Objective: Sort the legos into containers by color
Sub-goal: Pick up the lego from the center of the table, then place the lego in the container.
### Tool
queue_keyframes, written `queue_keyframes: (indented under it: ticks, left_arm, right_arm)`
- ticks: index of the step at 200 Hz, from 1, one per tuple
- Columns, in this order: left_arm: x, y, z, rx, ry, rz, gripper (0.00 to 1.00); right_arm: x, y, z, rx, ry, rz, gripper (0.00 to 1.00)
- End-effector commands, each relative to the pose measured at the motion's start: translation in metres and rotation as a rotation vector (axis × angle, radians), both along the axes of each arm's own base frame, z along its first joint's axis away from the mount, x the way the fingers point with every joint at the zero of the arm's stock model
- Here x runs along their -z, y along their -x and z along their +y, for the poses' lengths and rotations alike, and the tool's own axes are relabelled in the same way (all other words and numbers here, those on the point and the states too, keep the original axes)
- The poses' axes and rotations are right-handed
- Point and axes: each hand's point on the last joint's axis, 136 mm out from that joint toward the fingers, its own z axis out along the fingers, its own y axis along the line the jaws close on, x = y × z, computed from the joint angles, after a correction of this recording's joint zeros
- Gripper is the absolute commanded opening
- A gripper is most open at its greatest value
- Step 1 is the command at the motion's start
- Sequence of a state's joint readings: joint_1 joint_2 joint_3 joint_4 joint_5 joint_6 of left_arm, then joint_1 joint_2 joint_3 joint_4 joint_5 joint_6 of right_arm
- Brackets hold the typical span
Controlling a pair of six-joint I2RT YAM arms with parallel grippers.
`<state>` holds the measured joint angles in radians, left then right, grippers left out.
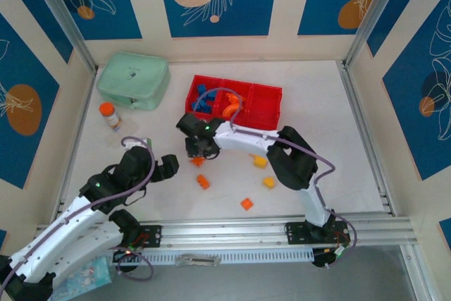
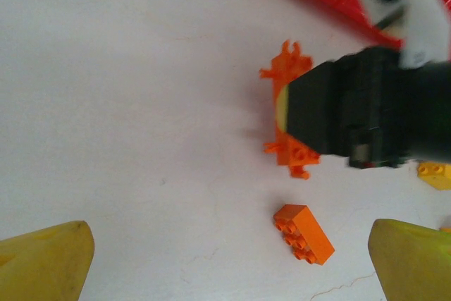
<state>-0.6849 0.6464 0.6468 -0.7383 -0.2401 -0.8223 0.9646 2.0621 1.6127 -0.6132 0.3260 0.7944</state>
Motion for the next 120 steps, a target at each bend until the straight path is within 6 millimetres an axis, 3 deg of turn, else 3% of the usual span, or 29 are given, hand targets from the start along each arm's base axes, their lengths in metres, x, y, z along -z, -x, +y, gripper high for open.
queue_keyframes:
  ticks: [1, 24, 60, 87, 120]
  left_arm:
    - [-0.020, -0.010, -0.010, 0.032, 0.020, -0.051, 0.99]
    - [-0.025, -0.018, -0.019, 0.050, 0.029, -0.061, 0.99]
    - [-0.032, -0.033, -0.037, 0.077, 0.043, -0.070, 0.99]
    - [-0.036, -0.045, -0.048, 0.090, 0.042, -0.075, 0.99]
    - [-0.036, -0.058, -0.057, 0.089, 0.041, -0.077, 0.99]
  right_arm:
    - [-0.054, -0.030, -0.016, 0.013, -0.056, -0.144, 0.20]
    - [-0.077, -0.056, -0.040, 0.042, -0.051, -0.211, 0.19]
    - [-0.093, -0.105, -0.082, 0.101, -0.015, -0.269, 0.19]
    - [-0.089, -0.140, -0.104, 0.134, 0.026, -0.273, 0.19]
    - [-0.077, -0.172, -0.115, 0.152, 0.069, -0.259, 0.19]
